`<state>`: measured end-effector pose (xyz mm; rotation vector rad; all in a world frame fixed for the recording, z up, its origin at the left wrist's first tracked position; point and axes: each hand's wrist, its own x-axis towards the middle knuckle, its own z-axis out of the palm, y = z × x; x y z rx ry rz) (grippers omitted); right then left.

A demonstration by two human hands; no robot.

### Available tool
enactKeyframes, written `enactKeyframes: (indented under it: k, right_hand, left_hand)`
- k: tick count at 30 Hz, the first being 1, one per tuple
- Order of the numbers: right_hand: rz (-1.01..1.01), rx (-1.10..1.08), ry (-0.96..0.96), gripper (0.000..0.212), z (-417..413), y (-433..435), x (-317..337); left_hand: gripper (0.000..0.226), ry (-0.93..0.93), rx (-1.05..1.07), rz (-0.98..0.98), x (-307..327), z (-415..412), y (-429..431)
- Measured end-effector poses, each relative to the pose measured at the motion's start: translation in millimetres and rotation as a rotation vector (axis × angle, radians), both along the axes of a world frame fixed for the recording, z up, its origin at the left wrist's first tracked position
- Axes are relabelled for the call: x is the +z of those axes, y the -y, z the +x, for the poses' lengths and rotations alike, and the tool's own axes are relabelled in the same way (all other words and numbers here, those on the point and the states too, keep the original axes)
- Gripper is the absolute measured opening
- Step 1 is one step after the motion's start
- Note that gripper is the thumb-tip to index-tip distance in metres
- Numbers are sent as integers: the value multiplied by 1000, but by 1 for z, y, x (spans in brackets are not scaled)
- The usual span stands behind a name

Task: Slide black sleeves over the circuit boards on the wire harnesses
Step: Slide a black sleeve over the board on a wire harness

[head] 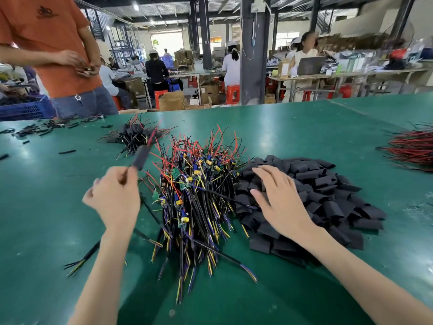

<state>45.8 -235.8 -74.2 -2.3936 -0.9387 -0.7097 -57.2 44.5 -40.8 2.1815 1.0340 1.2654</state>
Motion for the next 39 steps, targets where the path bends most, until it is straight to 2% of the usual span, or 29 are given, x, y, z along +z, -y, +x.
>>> enactKeyframes:
  k: [2, 5, 7, 9, 10, 12, 14, 15, 16, 18, 20, 22, 27, 29, 33, 36, 39]
  right_hand:
    - [-61, -70, -8, 31, 7, 5, -3]
    - [-119, -134, -73, 23, 13, 10, -4]
    - [-140, -142, -106, 19, 15, 11, -5]
    - [-148, -133, -116, 17, 15, 11, -4]
    - [-147, -129, -122, 16, 16, 12, -2]
    - [-150, -127, -145, 16, 16, 13, 2]
    - [-180, -118, -168, 15, 16, 15, 5]
    - [-199, -106, -188, 16, 16, 16, 6]
    - [-214, -93, -219, 18, 16, 17, 7]
    - [-242, -66, -307, 22, 15, 20, 9]
    - [-285, -40, -374, 27, 15, 20, 10]
    - [-327, -27, -400, 33, 14, 19, 8]
    - [-373, -57, -369, 36, 16, 15, -1]
    - [-361, -64, -348, 34, 17, 15, -4]
    - [-373, -99, -273, 36, 17, 14, -9]
    - [-403, -120, -224, 37, 17, 12, -12]
    - [-396, -148, -243, 46, 19, 10, -12]
  left_hand:
    - [25, -211, 145, -102, -11, -4, -16]
    - [18, -541, 163, -235, -25, -7, -24]
    - [20, -664, 185, -253, -29, -8, -24]
    - [25, -705, 252, -184, -30, -7, -22]
    - [28, -672, 288, -129, -29, -6, -21]
    - [26, -470, 268, 13, -24, -3, -17]
    - [20, -217, 30, 98, -18, 4, -7]
    - [19, -119, -155, 57, -15, 8, 3]
    - [22, -81, -322, -22, -13, 11, 17]
    - [35, -185, -470, -111, -12, 19, 44]
    - [42, -289, -440, -54, -16, 26, 58]
    - [38, -252, -412, -59, -16, 30, 59]
    - [16, -152, -509, -358, -6, 36, 50]
    - [12, -101, -466, -379, -1, 37, 52]
    - [14, 95, -526, -484, 16, 39, 53]
    - [14, 171, -575, -457, 33, 37, 54]
    - [25, 435, -735, -529, 53, 30, 54]
